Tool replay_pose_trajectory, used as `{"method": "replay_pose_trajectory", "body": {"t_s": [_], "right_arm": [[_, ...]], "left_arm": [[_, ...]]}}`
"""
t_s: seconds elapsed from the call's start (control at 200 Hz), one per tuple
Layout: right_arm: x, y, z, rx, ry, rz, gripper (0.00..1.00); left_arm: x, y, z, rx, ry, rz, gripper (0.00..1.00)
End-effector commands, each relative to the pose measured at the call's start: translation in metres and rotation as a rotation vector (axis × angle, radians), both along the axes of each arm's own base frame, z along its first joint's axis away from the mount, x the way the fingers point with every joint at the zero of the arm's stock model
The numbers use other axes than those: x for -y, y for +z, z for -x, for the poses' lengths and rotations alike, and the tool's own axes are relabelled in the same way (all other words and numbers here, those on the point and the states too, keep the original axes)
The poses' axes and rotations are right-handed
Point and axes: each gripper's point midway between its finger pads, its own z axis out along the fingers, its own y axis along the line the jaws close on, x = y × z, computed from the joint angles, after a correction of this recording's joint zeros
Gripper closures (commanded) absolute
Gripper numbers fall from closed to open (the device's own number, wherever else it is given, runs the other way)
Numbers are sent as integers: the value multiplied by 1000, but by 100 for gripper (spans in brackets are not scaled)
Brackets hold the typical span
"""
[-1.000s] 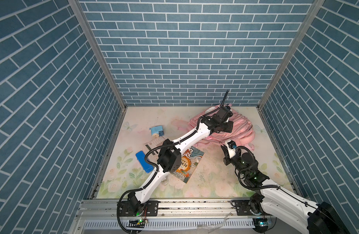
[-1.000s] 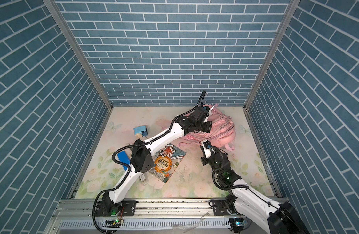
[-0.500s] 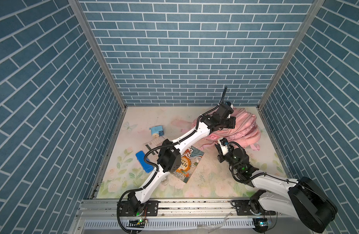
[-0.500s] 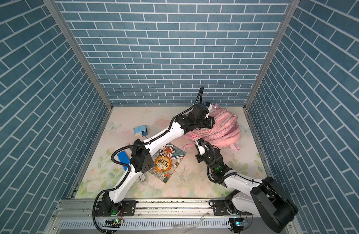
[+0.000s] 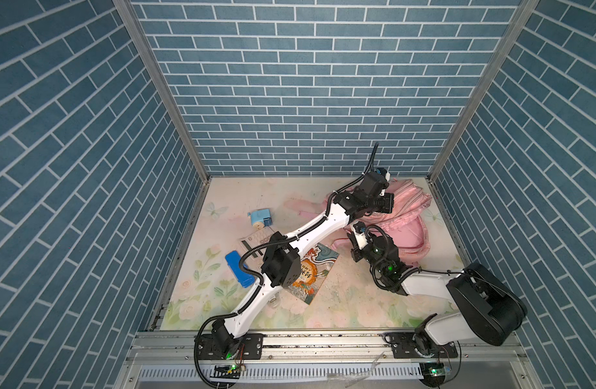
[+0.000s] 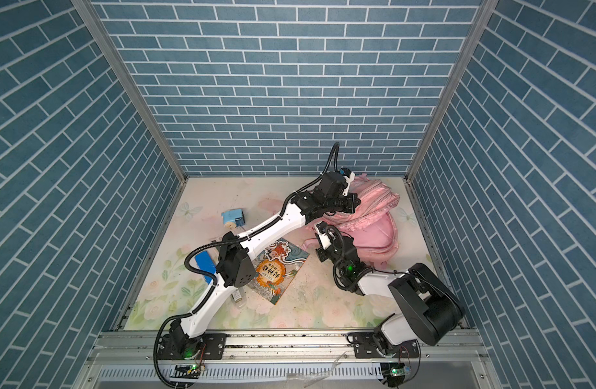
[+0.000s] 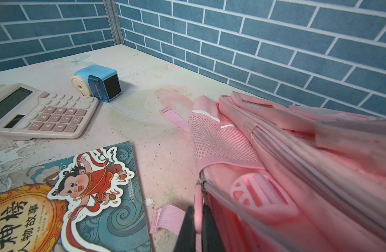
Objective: Pack books, pencil case, and school supplies into a backpack
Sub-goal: Unzip the student bag at the top-center of the table.
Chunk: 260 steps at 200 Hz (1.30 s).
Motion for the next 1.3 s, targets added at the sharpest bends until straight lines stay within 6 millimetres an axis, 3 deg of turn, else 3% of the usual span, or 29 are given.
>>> {"method": "replay_pose_trajectory", "body": {"t_s": [0.0,0.18,0.41,0.55,0.67,0.81,0.93,1.09,1.295], "right_arm": [[-20,29,-8,70,33,-84,100],[-28,22,-17,56,24,-87,100],[-20,27,-17,21,-18,-113,100],[-21,29,-6,-79,10,-85,76],[-8,42,4,-103,-21,-94,68],[4,68,21,-59,-2,-95,64],[22,81,26,-56,-61,-74,63],[49,100,33,-47,-127,-88,64],[77,134,44,29,-170,-153,63]], "left_arm": [[12,119,23,162,-63,261,100],[14,122,30,165,-94,267,100],[-1,99,33,239,-159,78,100],[-19,76,25,297,-168,-64,100],[-31,63,12,313,-150,-124,100],[-31,48,4,355,-168,-181,100],[-30,36,5,396,-244,-234,100],[-43,21,5,484,-349,-341,100],[-55,-14,9,511,-451,-400,100]]}}
